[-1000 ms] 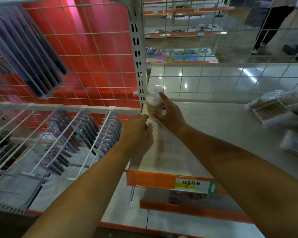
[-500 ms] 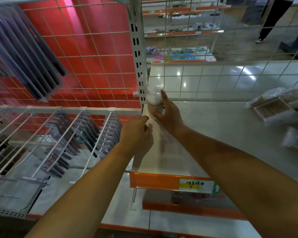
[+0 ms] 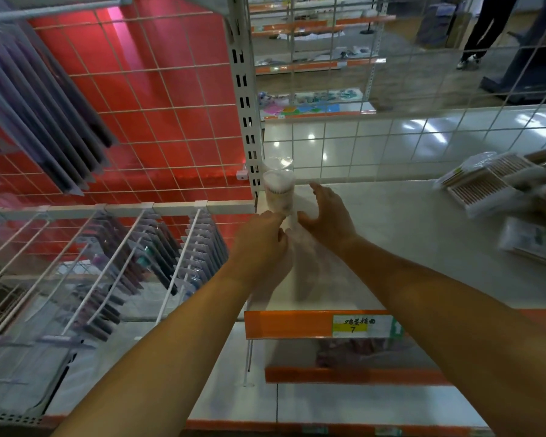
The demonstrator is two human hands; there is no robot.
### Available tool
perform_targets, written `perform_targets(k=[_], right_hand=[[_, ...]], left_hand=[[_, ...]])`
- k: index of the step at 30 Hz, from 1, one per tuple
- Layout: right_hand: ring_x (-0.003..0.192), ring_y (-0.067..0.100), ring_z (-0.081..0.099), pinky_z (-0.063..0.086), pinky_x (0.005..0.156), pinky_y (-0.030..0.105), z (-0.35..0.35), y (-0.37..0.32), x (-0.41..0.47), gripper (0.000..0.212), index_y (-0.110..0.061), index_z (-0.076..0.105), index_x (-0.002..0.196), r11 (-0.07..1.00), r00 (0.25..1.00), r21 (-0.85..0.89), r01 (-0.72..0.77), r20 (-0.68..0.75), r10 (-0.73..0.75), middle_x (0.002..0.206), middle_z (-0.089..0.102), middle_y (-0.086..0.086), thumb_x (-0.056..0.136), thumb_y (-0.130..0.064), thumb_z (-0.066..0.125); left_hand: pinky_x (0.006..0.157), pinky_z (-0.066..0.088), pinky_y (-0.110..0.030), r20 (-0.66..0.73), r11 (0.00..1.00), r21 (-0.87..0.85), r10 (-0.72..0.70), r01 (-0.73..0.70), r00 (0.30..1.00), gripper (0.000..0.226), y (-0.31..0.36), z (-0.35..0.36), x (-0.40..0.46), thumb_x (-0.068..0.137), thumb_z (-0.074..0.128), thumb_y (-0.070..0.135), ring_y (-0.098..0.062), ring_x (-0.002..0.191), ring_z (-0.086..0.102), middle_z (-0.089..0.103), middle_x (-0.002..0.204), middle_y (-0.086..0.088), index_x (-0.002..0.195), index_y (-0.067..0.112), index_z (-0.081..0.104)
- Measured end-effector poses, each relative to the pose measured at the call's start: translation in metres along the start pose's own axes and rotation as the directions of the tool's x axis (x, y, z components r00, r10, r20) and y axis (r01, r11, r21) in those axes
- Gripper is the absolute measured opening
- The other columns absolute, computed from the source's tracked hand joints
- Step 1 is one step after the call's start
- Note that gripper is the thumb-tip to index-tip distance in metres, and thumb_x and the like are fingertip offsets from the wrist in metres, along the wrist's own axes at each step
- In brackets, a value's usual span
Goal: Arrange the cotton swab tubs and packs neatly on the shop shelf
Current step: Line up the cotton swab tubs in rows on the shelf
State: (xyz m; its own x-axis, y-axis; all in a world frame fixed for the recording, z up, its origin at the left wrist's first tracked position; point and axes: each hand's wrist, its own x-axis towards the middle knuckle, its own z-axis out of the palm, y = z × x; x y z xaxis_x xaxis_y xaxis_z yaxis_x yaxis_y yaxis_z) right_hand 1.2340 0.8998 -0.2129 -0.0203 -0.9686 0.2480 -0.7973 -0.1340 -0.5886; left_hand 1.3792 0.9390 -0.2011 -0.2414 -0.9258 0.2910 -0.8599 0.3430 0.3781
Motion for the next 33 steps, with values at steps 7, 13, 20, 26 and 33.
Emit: perform_targets(k=[7,13,20,26,33], right_hand=[[0.126,0.028,0.039,0.034,0.102,0.036,-0.033,0.010,-0.026,0.060,-0.006,0.032,0.141,0.959,0.997,-0.278,0.058,-0.034,-0.071,0.140,0.041,0.014,0.090,-0.031,0.052],[0.121,0.028,0.045,0.037,0.096,0.034,-0.061,0.021,-0.054,0.055,-0.005,0.038,0.138,0.928,0.993,-0.368,0.064,-0.069,-0.095,0.136,0.047,0.014,0.090,-0.027,0.052],[0.115,0.033,0.048,0.039,0.091,0.040,-0.096,0.046,-0.074,0.051,-0.003,0.045,0.133,0.919,0.993,-0.394,0.009,-0.101,-0.053,0.129,0.052,0.016,0.088,-0.025,0.054],[0.115,0.032,0.049,0.039,0.093,0.039,-0.134,0.079,-0.088,0.047,-0.004,0.048,0.130,0.919,0.993,-0.394,-0.034,-0.121,-0.015,0.128,0.054,0.015,0.088,-0.025,0.053],[0.098,0.035,0.056,0.043,0.078,0.038,-0.186,0.124,-0.096,0.050,-0.003,0.057,0.117,0.904,0.991,-0.427,-0.032,-0.134,-0.028,0.110,0.062,0.016,0.079,-0.033,0.043]], left_hand=[[0.080,0.043,-0.024,-0.011,0.988,0.021,0.155,-0.155,0.988,0.025,0.019,0.001,0.000,0.092,0.050,0.012,-0.026,0.097,0.062,0.063,0.113,-0.014,0.113,0.007,0.061],[0.077,0.054,-0.038,0.019,0.967,0.061,0.245,-0.246,0.969,0.027,0.047,0.012,-0.001,0.087,0.052,0.009,-0.032,0.091,0.063,0.066,0.102,-0.016,0.112,0.003,0.062],[0.090,0.044,-0.034,0.062,0.963,0.044,0.262,-0.265,0.963,0.036,0.085,0.026,0.004,0.092,0.044,0.014,-0.024,0.107,0.055,0.059,0.120,-0.008,0.128,0.012,0.051],[0.093,0.042,-0.035,0.117,0.969,0.057,0.231,-0.239,0.966,0.040,0.132,0.048,0.008,0.091,0.042,0.015,-0.024,0.114,0.051,0.055,0.126,-0.005,0.131,0.015,0.048],[0.090,0.043,-0.035,0.111,0.975,0.046,0.211,-0.217,0.971,0.039,0.194,0.066,0.018,0.092,0.041,0.015,-0.025,0.112,0.052,0.056,0.125,-0.006,0.130,0.015,0.049]])
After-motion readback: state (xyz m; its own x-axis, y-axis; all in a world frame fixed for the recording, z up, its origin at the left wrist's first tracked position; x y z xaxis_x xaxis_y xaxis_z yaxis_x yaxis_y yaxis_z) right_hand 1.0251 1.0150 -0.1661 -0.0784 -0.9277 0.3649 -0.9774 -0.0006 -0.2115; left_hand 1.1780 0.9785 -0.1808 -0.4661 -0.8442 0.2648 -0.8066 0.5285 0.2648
